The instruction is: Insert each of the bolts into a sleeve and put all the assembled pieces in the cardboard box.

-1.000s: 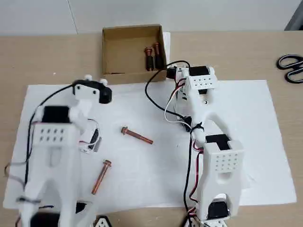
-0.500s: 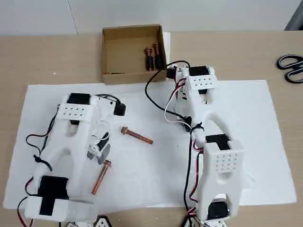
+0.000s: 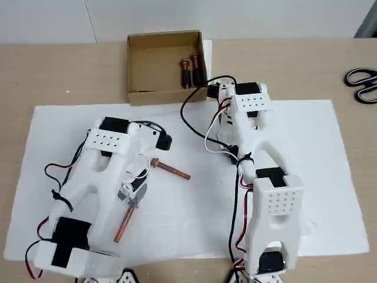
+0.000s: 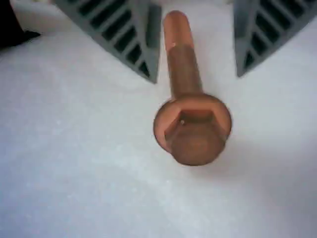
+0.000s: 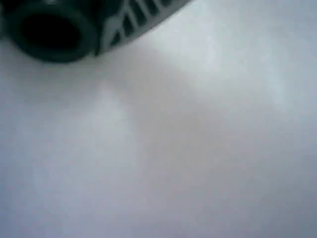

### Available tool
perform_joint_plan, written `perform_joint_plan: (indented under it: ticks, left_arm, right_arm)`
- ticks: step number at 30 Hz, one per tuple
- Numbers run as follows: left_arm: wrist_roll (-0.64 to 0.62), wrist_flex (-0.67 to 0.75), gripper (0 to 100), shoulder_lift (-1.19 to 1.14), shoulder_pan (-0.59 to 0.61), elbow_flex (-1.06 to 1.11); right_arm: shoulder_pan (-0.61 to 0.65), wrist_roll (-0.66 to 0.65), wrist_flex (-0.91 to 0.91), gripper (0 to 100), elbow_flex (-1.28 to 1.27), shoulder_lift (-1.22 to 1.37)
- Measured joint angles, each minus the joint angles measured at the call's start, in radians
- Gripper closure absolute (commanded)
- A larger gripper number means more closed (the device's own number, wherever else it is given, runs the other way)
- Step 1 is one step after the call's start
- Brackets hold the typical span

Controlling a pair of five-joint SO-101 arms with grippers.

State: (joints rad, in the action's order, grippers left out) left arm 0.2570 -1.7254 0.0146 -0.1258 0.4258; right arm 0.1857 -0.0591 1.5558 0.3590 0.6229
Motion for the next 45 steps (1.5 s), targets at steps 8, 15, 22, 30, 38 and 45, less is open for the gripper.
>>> perform_joint_plan:
  ticks: [8, 15, 22, 30, 38, 45]
  left_arm:
    - [0.000, 0.000, 91, -0.206, 0.000, -0.038]
    - [0.000, 0.000, 91, -0.287, 0.000, -0.051]
    - [0.000, 0.002, 91, -0.288, 0.000, -0.054]
    - [-0.012, 0.006, 99, -0.391, -0.003, -0.098]
    - [-0.018, 0.002, 99, -0.443, -0.005, -0.141]
    - [-0.025, -0.029, 99, -0.457, -0.005, -0.189]
  right_arm:
    - [0.000, 0.000, 0.000, 99.5, 0.000, 0.000]
    - [0.000, 0.000, 0.000, 99.5, 0.000, 0.000]
    - [0.000, 0.000, 0.000, 99.5, 0.000, 0.000]
    - [0.000, 0.000, 0.000, 99.5, 0.000, 0.000]
    - [0.000, 0.000, 0.000, 99.5, -0.002, -0.009]
    - [0.003, 0.002, 0.005, 99.5, -0.006, -0.046]
